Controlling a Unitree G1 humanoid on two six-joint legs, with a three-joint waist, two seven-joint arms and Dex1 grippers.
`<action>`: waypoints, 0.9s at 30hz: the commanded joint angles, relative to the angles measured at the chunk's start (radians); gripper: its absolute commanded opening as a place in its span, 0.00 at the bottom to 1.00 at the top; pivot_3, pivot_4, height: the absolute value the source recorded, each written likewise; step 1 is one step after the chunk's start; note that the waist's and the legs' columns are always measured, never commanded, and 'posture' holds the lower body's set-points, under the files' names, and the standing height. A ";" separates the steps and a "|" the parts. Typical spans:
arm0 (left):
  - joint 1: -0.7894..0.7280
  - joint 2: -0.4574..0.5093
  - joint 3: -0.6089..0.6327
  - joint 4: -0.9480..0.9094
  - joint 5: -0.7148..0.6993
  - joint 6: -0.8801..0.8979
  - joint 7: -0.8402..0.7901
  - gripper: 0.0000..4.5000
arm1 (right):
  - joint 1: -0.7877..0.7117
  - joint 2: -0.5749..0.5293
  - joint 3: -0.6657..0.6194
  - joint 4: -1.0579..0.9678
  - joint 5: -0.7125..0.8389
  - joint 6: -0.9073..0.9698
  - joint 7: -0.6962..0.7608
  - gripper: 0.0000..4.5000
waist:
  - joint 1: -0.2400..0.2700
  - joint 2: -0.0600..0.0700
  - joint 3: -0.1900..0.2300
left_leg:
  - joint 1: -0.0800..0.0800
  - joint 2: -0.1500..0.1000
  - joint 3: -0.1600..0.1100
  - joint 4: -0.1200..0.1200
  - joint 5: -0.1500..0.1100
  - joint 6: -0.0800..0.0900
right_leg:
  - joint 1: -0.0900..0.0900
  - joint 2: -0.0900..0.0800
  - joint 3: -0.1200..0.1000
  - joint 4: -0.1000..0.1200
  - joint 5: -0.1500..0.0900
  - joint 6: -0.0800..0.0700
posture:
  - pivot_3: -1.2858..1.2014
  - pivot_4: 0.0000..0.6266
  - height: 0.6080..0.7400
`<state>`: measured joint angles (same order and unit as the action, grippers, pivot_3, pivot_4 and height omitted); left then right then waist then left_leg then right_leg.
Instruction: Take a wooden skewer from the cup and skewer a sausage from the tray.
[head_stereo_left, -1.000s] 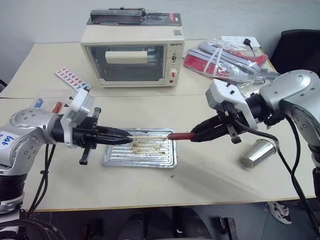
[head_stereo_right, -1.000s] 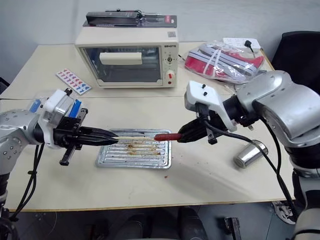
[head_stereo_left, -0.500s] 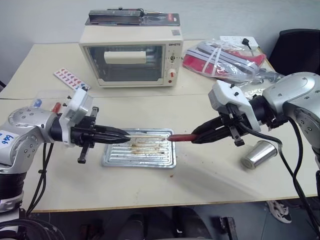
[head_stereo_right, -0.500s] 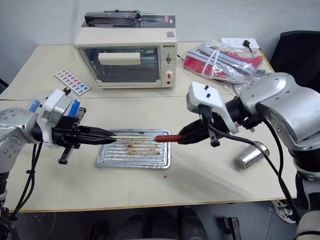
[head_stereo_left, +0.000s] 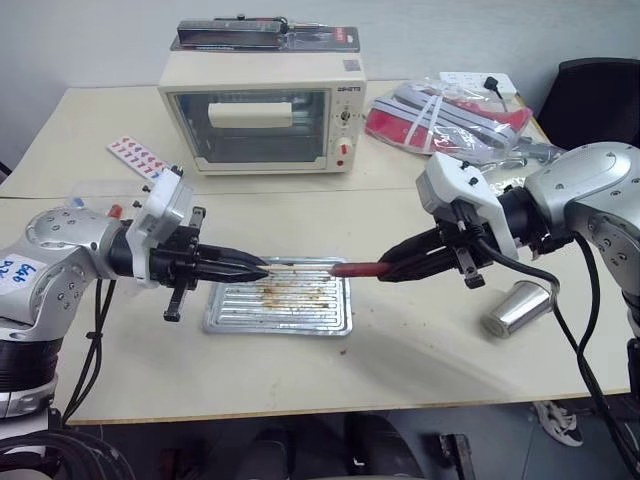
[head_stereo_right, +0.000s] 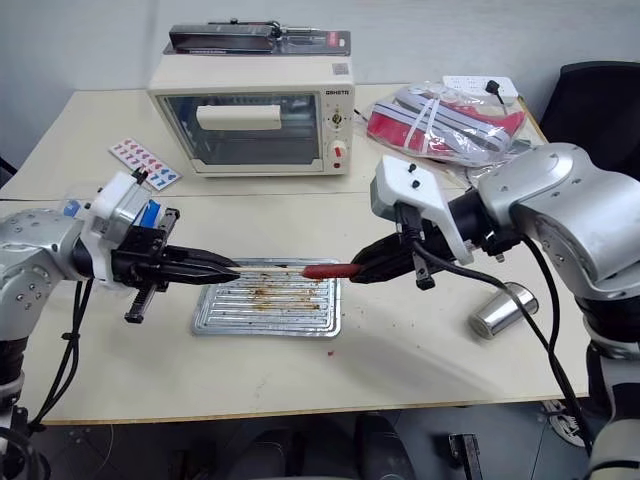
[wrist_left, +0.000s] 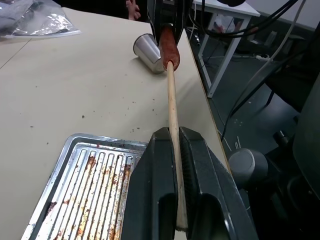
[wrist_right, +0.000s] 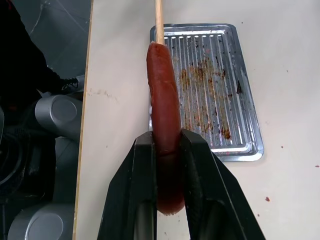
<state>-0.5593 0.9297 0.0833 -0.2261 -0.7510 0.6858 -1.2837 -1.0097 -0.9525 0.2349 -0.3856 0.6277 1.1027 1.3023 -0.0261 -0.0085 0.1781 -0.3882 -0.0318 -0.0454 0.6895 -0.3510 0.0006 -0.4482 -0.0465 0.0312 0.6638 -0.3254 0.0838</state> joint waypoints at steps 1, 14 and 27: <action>-0.027 -0.015 -0.017 -0.024 0.005 -0.013 -0.006 0.00 | -0.046 0.024 -0.022 -0.023 0.035 0.009 -0.010 0.08 | 0.000 0.000 0.000 | 0.000 0.000 0.000 0.000 0.000 0.000 | 0.000 0.000 0.000 0.000 0.000 0.000 | 0.52 0.24 1.00; -0.029 -0.085 -0.041 -0.019 0.056 -0.032 0.012 0.00 | -0.048 0.050 -0.039 -0.036 0.056 0.032 -0.027 0.30 | 0.000 0.000 0.000 | 0.000 0.000 0.000 0.002 0.000 0.000 | 0.000 0.000 0.000 0.001 0.000 0.000 | 0.52 0.24 1.00; 0.301 -0.095 0.293 -0.223 0.051 0.002 0.334 0.00 | -0.005 0.127 -0.172 0.129 -0.050 -0.192 -0.206 0.57 | -0.003 0.000 0.000 | 0.000 0.000 0.000 0.002 -0.001 0.001 | 0.000 0.000 0.001 0.003 0.000 0.000 | 0.52 0.24 1.00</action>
<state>-0.3009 0.8464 0.2713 -0.3751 -0.6930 0.6798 -1.0420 -1.0045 -0.8528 0.1495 -0.2502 0.5405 0.9209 1.1416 -0.0288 -0.0087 0.1779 -0.3885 -0.0315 -0.0454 0.6915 -0.3515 0.0013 -0.4487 -0.0462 0.0325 0.6664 -0.3253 0.0839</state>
